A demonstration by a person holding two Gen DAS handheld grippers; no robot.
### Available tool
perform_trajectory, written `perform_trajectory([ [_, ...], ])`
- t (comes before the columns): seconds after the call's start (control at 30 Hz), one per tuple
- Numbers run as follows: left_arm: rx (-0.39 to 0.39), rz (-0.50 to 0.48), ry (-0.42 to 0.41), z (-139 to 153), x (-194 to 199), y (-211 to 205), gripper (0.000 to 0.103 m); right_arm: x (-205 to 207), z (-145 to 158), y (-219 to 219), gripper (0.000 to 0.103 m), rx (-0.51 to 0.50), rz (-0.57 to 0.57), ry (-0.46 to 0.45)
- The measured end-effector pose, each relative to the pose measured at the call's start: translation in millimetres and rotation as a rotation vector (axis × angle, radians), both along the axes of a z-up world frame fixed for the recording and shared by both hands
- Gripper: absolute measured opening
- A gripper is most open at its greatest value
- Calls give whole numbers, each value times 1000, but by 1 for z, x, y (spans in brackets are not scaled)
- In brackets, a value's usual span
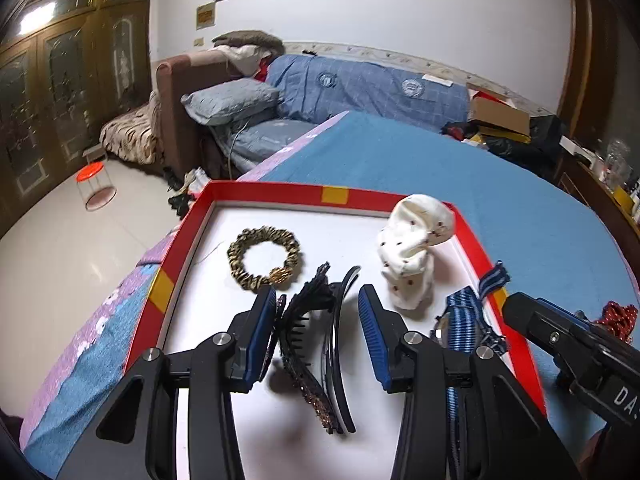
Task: Organize jewelry
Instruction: 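Open the left tool to drop the hair clips while the right tool releases the watch, then move the left tool to the dark organza scrunchie while the right tool reaches the red polka-dot scrunchie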
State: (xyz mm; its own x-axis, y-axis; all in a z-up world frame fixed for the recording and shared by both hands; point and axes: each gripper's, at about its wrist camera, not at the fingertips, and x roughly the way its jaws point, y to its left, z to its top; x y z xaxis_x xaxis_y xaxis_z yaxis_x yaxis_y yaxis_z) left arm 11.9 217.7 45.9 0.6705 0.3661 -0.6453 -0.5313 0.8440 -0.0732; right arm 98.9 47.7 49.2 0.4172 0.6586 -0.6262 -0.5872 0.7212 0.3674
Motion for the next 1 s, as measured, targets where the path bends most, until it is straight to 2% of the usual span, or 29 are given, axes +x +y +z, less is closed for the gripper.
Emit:
perform_trajectory([
  [0.13, 31, -21, -11, 4, 0, -8, 42, 0, 4, -7, 51, 8, -13, -1],
  [0.4, 42, -54, -26, 12, 7, -17, 42, -4, 10, -31, 52, 35, -34, 8],
  [0.77, 87, -93, -39, 19, 10, -32, 42, -13, 21, -82, 52, 52, -75, -52],
  [1.0, 97, -156, -39, 22, 10, -49, 42, -14, 24, -104, 52, 54, -99, -83],
])
